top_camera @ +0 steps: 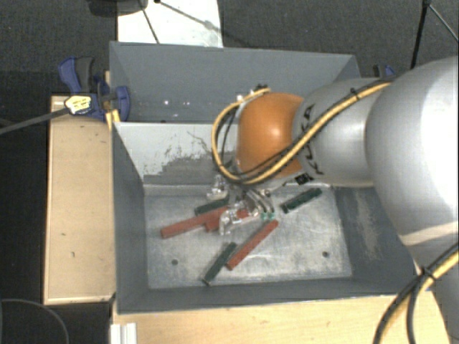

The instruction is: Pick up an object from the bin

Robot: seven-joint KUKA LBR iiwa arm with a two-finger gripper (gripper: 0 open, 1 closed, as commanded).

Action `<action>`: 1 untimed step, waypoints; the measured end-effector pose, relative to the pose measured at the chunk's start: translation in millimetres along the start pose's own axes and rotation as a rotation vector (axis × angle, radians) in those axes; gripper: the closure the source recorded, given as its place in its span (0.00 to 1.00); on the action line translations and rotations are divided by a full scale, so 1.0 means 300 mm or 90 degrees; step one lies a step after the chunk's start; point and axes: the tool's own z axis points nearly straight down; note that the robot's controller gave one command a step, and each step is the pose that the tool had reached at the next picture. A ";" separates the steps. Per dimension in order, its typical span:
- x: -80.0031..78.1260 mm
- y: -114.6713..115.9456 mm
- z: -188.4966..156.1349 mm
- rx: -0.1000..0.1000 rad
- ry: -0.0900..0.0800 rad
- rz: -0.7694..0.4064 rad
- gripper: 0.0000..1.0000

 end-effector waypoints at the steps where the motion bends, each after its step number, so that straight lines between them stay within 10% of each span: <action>1: 0.002 -0.001 -0.015 0.001 0.003 0.000 1.00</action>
Offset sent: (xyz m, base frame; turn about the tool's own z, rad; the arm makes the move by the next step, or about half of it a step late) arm 0.0002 0.0000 0.0161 0.0000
